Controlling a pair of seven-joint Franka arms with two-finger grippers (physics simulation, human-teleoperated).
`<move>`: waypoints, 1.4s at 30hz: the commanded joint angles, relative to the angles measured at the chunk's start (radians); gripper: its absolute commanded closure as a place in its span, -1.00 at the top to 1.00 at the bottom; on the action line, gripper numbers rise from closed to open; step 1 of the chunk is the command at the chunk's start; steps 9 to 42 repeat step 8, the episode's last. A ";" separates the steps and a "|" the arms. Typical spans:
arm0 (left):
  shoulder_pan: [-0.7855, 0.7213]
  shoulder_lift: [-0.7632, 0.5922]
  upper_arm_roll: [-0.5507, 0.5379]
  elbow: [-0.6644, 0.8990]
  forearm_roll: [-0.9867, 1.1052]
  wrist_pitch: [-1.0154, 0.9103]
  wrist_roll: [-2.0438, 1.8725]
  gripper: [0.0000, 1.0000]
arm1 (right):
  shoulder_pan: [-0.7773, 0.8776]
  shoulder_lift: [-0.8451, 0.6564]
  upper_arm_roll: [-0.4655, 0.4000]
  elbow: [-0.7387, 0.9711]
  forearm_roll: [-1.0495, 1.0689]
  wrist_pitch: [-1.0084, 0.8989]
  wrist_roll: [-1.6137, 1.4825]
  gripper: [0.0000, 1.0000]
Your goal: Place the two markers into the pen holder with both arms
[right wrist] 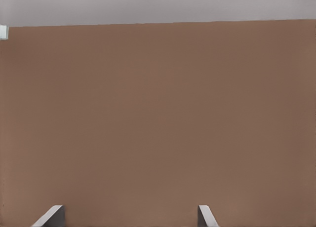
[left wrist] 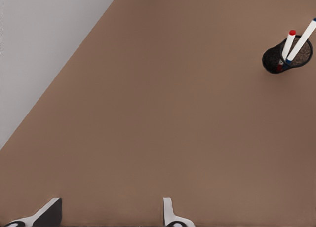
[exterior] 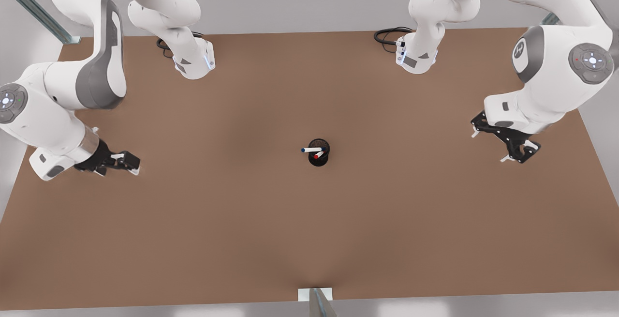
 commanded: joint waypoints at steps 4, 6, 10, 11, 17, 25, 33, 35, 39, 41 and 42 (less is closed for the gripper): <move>0.002 0.030 0.006 0.018 0.035 -0.022 -0.840 1.00 | 0.001 -0.009 0.003 0.001 -0.037 -0.069 -0.028 1.00; 0.002 0.043 0.004 0.018 0.035 0.004 -0.841 1.00 | 0.003 0.001 0.003 0.001 -0.034 -0.065 -0.028 1.00; 0.000 0.050 0.004 0.018 0.034 0.004 -0.841 1.00 | 0.012 0.020 0.003 0.005 -0.030 -0.036 -0.027 1.00; 0.000 0.050 0.004 0.018 0.034 0.004 -0.841 1.00 | 0.012 0.020 0.003 0.005 -0.030 -0.036 -0.027 1.00; 0.000 0.050 0.004 0.018 0.034 0.004 -0.841 1.00 | 0.012 0.020 0.003 0.005 -0.030 -0.036 -0.027 1.00; 0.000 0.050 0.004 0.018 0.034 0.004 -0.841 1.00 | 0.012 0.020 0.003 0.005 -0.030 -0.036 -0.027 1.00; 0.000 0.050 0.004 0.018 0.034 0.004 -0.841 1.00 | 0.012 0.020 0.003 0.005 -0.030 -0.036 -0.027 1.00; 0.000 0.050 0.004 0.018 0.034 0.004 -0.841 1.00 | 0.012 0.020 0.003 0.005 -0.030 -0.036 -0.027 1.00; 0.000 0.050 0.004 0.018 0.034 0.004 -0.841 1.00 | 0.012 0.020 0.003 0.005 -0.030 -0.036 -0.027 1.00; 0.000 0.050 0.004 0.018 0.034 0.004 -0.841 1.00 | 0.012 0.020 0.003 0.005 -0.030 -0.036 -0.027 1.00; 0.000 0.050 0.004 0.018 0.034 0.004 -0.841 1.00 | 0.012 0.020 0.003 0.005 -0.030 -0.036 -0.027 1.00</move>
